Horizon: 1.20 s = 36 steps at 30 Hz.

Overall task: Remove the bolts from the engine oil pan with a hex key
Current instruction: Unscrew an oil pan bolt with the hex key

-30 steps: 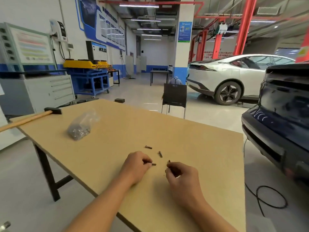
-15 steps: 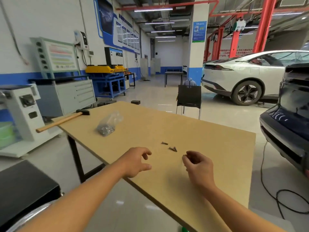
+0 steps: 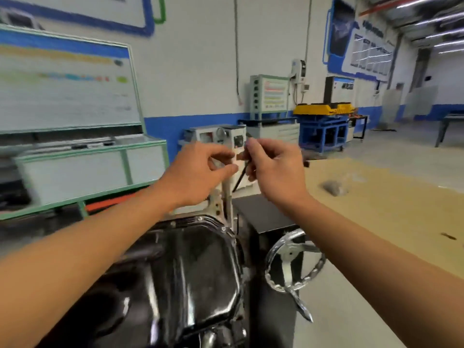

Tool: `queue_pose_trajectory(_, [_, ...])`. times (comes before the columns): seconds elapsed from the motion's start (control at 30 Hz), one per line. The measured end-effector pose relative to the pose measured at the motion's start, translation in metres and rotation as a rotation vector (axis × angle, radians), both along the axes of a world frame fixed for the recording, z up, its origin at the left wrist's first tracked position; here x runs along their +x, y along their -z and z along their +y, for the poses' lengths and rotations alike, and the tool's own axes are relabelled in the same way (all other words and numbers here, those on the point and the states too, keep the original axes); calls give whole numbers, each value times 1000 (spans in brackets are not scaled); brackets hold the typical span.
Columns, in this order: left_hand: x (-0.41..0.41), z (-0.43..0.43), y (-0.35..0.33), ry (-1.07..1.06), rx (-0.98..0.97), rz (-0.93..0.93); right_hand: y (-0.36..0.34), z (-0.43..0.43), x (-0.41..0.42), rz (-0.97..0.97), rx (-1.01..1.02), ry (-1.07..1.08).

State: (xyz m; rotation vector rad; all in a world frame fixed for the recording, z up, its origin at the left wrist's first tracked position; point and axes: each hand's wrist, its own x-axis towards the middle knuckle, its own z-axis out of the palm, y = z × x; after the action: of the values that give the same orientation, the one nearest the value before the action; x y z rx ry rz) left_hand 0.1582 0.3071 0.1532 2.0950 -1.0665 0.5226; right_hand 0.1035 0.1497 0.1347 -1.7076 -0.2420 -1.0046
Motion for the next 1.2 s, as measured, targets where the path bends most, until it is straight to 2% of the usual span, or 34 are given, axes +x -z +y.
queue_pose_trajectory(0.1, [6,78,0,5,134,176,12,70,18,-26,-117,-172])
queue_pose_trajectory(0.17, [3,117,6,-6,180,187,20,109,27,-63,-219,-261])
queue_pose_trajectory(0.4, [14,193,38,-85,61,270,37,176,61,-73,-365,-493])
queue_pose_trajectory(0.57, [36,205,57,-141,53,301,47,189,85,-67,-434,-536])
queue_pose_trajectory(0.77, [50,204,66,-112,71,338,58,187,96,-73,-373,-541])
queue_pose_trajectory(0.9, [45,206,69,-161,75,296,58,188,94,-100,-482,-541])
queue_pose_trajectory(1.03, [40,206,67,-168,61,266,59,187,93,-165,-488,-533])
queue_pose_trajectory(1.2, [38,208,68,-169,49,262,60,187,96,-137,-478,-583])
